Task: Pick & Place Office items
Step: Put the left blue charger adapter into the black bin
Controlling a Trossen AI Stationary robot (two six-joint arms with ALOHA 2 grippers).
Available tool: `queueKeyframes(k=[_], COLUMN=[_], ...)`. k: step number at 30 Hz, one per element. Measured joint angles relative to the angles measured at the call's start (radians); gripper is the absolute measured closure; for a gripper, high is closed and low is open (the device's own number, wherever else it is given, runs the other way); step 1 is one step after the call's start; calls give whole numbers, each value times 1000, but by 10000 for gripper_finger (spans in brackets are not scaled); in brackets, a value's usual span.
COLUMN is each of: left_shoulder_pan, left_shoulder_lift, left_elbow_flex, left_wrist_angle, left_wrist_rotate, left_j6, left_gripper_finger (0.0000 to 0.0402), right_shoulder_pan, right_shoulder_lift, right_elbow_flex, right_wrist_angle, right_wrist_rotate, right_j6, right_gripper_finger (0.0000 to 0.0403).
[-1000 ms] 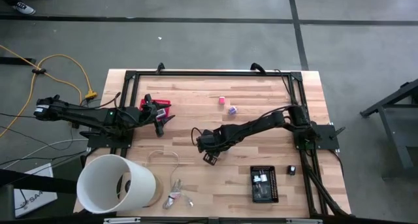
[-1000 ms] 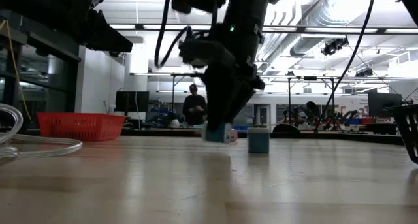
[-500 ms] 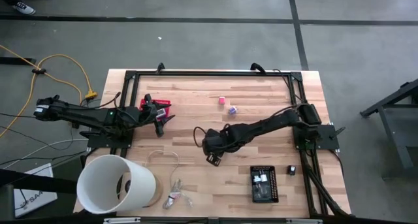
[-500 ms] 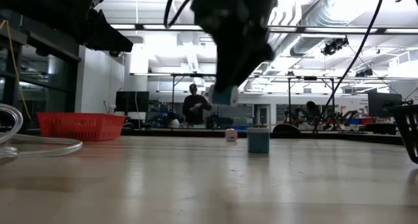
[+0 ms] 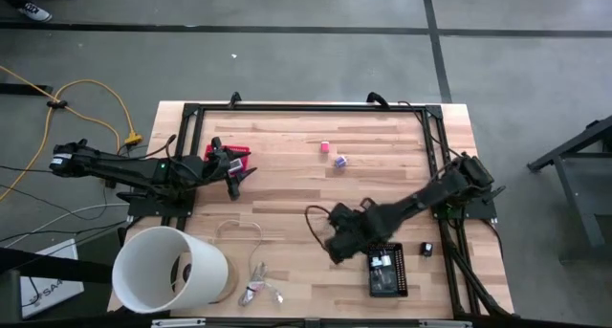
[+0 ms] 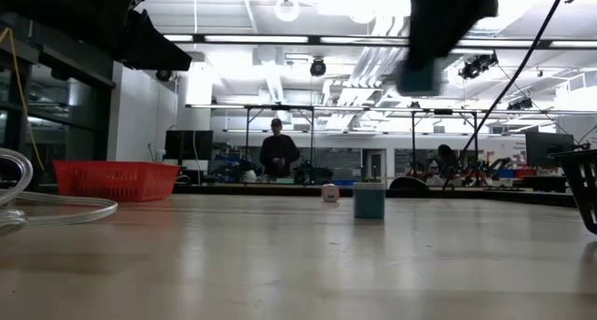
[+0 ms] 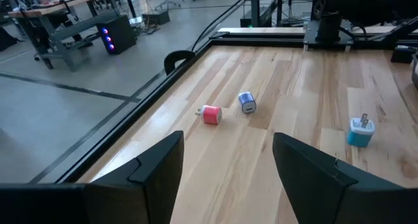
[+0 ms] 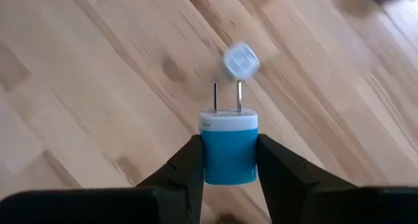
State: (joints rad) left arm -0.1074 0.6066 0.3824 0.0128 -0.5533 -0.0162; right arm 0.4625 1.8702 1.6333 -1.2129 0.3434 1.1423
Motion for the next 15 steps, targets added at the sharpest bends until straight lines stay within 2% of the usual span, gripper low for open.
queueKeyframes(k=[15], left_shoulder_pan=[0], left_shoulder_lift=[0], left_elbow_flex=[0], left_wrist_angle=[0], left_wrist_rotate=[0], left_j6=[0], left_gripper_finger=[175], right_shoulder_pan=[255], right_shoulder_lift=[6], right_elbow_flex=[0], right_wrist_angle=[-102], right_wrist_rotate=[-24], right_j6=[556], right_gripper_finger=[292])
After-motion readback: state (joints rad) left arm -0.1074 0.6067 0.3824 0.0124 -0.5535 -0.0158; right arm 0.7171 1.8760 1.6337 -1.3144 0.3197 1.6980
